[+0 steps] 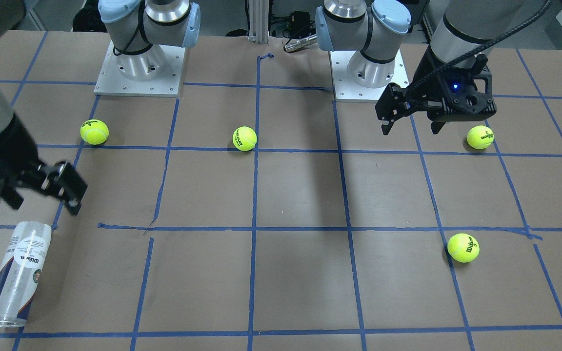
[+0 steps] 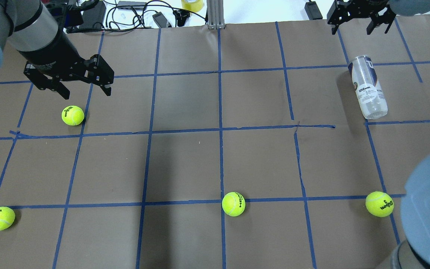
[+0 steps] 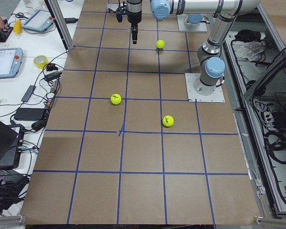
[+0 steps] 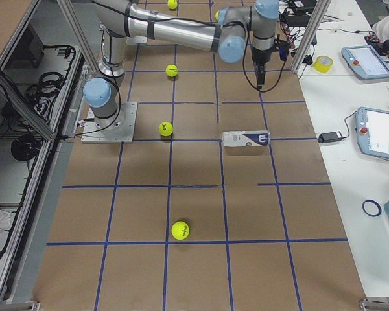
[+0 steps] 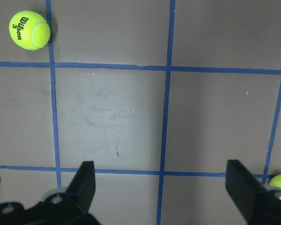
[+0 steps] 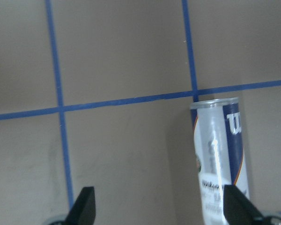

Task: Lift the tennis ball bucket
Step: 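Move the right gripper down over the upright clear Wilson tube, then close the right gripper on the tube top and lift it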

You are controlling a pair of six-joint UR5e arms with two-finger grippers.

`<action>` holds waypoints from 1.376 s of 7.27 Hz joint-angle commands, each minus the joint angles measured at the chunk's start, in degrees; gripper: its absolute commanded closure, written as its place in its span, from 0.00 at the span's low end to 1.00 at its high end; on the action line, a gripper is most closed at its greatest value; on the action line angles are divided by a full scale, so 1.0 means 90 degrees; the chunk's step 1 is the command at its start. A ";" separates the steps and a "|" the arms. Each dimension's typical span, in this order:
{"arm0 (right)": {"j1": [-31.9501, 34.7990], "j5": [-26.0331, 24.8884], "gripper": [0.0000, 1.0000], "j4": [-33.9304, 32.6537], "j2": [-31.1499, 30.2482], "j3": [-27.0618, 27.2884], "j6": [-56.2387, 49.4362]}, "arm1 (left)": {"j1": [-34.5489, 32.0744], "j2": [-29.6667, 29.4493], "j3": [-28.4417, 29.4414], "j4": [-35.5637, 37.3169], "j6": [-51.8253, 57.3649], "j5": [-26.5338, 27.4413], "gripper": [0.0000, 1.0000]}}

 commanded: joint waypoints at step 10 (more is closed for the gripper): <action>-0.0881 0.0503 0.04 -0.1037 0.1843 0.0000 -0.1899 | 0.0000 -0.0001 0.0000 -0.0012 0.0000 0.0004 0.00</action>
